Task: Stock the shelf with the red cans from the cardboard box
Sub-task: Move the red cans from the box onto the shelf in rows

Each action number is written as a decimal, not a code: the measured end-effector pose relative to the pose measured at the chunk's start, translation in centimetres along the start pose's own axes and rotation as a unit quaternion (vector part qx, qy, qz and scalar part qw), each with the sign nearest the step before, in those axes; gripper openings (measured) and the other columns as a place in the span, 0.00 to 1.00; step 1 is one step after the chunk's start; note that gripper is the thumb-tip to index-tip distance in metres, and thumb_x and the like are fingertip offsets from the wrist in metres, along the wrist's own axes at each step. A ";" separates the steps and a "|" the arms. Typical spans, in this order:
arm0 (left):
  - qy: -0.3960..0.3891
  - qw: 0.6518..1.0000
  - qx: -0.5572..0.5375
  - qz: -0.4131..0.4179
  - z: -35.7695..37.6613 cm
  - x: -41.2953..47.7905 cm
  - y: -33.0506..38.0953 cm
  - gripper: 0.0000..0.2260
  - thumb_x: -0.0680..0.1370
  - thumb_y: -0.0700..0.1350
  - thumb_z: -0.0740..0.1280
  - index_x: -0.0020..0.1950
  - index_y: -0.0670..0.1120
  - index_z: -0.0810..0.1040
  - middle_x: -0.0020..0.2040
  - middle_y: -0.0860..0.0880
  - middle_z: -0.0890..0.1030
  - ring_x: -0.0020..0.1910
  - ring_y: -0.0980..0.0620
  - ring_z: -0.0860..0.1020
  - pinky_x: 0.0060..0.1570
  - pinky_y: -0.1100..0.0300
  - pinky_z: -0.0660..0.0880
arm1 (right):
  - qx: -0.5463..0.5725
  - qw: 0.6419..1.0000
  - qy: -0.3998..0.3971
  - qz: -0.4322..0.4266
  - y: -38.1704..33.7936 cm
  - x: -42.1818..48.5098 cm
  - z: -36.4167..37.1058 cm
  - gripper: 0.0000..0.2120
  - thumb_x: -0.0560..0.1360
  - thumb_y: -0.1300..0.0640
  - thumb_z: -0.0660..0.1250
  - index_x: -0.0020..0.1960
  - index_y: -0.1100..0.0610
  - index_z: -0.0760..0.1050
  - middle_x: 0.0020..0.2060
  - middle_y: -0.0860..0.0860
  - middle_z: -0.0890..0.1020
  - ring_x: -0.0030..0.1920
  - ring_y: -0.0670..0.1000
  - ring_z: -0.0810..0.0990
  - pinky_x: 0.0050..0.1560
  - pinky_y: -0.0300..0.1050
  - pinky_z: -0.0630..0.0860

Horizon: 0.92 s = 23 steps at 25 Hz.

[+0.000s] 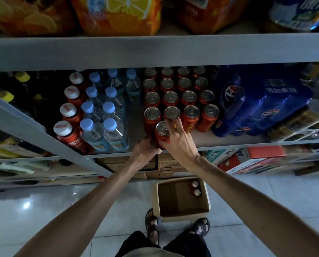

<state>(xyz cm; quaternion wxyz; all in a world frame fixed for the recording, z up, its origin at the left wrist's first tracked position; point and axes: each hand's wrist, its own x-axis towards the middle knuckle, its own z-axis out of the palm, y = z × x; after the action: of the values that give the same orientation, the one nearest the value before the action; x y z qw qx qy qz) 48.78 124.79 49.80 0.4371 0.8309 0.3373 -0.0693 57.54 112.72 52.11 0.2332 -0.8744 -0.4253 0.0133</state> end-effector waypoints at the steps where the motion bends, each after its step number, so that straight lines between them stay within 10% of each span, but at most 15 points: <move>1: 0.001 1.000 0.005 0.001 0.0 0.0 0.0 0.12 0.70 0.45 0.70 0.52 0.50 0.78 0.44 0.57 0.81 0.41 0.62 0.75 0.36 0.72 0.65 | 0.000 1.000 0.001 0.002 -0.1 0.0 0.1 0.34 0.70 0.53 0.76 0.71 0.60 0.67 0.70 0.58 0.66 0.49 0.62 0.84 0.46 0.50 0.83; 14: 0.060 0.998 0.029 0.022 -0.1 -2.0 1.4 0.13 0.76 0.40 0.68 0.59 0.37 0.76 0.57 0.40 0.80 0.55 0.41 0.79 0.55 0.51 0.75 | -0.040 0.999 0.003 0.009 0.9 -1.1 -0.9 0.40 0.70 0.46 0.75 0.75 0.58 0.61 0.67 0.55 0.70 0.53 0.57 0.81 0.44 0.51 0.82; 17: 0.160 0.984 0.006 0.072 0.8 -3.6 1.5 0.14 0.75 0.39 0.71 0.59 0.39 0.74 0.55 0.42 0.80 0.51 0.47 0.80 0.48 0.58 0.77 | -0.011 0.999 0.043 0.011 2.7 -3.7 -2.0 0.28 0.72 0.48 0.72 0.67 0.55 0.67 0.59 0.51 0.72 0.47 0.52 0.80 0.39 0.43 0.78; 23: 0.108 0.984 0.077 0.118 7.5 -6.3 3.9 0.09 0.74 0.42 0.69 0.50 0.53 0.74 0.46 0.53 0.82 0.40 0.55 0.80 0.34 0.62 0.77 | 0.100 0.986 0.008 0.131 10.2 -12.4 -2.8 0.10 0.75 0.56 0.70 0.55 0.51 0.74 0.46 0.47 0.83 0.39 0.42 0.79 0.36 0.23 0.69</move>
<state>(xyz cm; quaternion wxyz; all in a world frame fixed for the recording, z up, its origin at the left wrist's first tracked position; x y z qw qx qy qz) 47.79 114.36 50.48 0.3381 0.8984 0.2762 0.0474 57.79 96.90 48.10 0.3191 -0.8947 -0.3022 0.0793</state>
